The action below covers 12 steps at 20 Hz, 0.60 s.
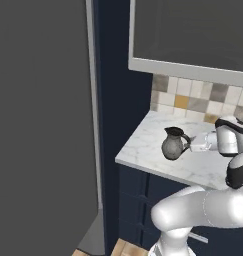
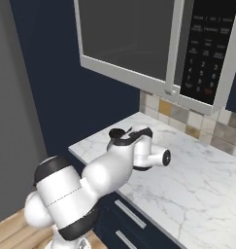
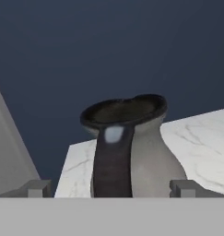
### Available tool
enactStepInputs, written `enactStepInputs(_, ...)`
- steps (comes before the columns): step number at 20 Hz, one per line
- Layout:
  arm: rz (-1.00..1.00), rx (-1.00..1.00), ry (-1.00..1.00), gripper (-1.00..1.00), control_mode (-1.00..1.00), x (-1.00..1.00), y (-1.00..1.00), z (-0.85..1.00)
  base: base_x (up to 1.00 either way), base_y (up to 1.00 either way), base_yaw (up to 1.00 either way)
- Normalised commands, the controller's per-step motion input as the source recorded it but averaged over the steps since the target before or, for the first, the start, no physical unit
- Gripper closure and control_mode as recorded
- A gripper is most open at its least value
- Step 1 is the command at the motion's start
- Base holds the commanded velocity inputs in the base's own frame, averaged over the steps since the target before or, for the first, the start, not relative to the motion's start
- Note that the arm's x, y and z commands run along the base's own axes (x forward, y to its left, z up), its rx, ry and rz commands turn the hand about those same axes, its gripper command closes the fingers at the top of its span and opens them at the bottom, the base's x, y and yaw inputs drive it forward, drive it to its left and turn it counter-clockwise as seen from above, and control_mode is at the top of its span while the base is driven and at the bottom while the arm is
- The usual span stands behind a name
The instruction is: Move the brussel sprout and kebabs from the second highest shelf to the top shelf to make space. Then, place the pitcher from the counter on the cleared second highest shelf.
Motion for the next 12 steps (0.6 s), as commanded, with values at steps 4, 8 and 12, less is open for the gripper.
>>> enactStepInputs(4, 0.00, 0.00, -0.01, -1.00, -1.00, 0.00, -0.25, -0.06, 0.00, 0.00, 0.00)
enactStepInputs(8, 0.00, 0.00, 0.00, -1.00, -1.00, 0.02, -0.11, -0.08, 0.00, 0.00, 0.00)
enactStepInputs(12, 0.00, 0.00, 0.00, -1.00, -1.00, 0.09, 0.01, -0.07, 0.00, 0.00, 0.00)
